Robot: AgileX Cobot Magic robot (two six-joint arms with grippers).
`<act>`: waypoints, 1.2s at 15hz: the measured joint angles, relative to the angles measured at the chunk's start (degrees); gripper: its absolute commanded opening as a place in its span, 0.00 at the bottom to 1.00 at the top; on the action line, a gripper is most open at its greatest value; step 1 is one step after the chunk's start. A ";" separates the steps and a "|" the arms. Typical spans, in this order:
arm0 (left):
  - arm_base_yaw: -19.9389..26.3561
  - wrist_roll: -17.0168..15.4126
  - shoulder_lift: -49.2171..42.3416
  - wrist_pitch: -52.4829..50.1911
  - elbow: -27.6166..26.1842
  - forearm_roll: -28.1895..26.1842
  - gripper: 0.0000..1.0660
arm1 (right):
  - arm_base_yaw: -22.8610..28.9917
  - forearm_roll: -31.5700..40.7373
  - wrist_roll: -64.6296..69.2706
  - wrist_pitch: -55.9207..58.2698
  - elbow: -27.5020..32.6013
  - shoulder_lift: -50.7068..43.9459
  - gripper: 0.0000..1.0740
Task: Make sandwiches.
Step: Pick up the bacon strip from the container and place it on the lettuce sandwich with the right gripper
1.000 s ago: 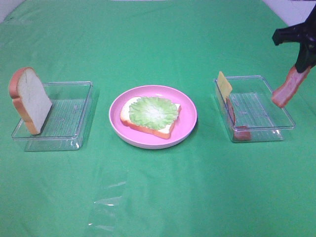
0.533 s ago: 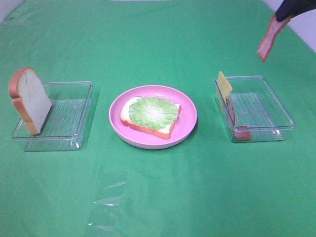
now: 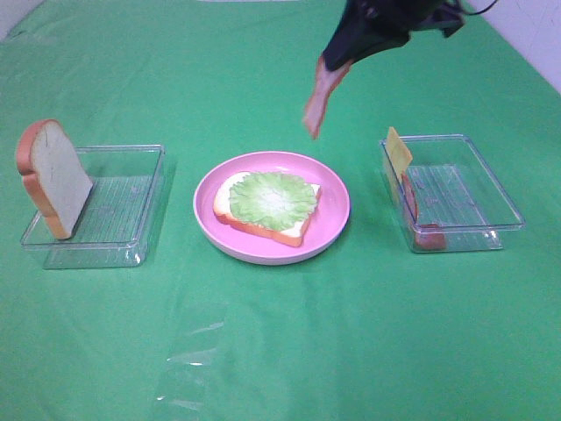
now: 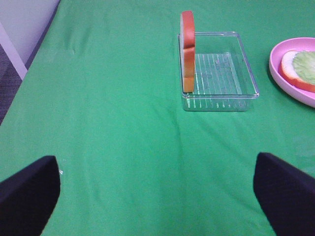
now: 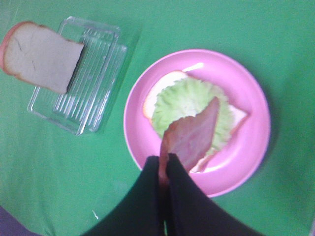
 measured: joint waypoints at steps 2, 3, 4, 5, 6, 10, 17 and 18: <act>0.00 0.00 0.00 0.00 0.00 0.00 0.94 | 5.21 0.17 -0.11 -2.52 0.00 4.24 0.00; 0.00 0.00 0.00 0.00 0.00 0.00 0.94 | 7.51 0.17 -0.11 -4.18 -0.06 6.25 0.00; 0.00 0.00 0.00 0.00 0.00 0.00 0.94 | 10.71 0.17 -0.11 -5.50 -0.74 9.45 0.00; 0.00 0.00 0.00 0.00 0.00 0.00 0.94 | 12.09 0.17 -0.17 -5.79 -1.72 11.63 0.00; 0.00 0.00 0.00 0.00 0.00 0.00 0.94 | 12.89 0.34 -0.17 -6.02 -2.81 13.64 0.00; 0.00 0.00 0.00 0.00 0.00 0.00 0.94 | 12.55 -3.50 -0.17 -8.25 -4.24 17.88 0.00; 0.00 0.00 0.00 0.00 0.00 0.00 0.94 | 12.03 -27.67 6.76 -11.34 -4.47 22.80 0.00; 0.00 0.00 0.00 0.00 0.00 0.00 0.94 | 12.03 -28.42 6.76 -11.97 -4.47 23.26 0.00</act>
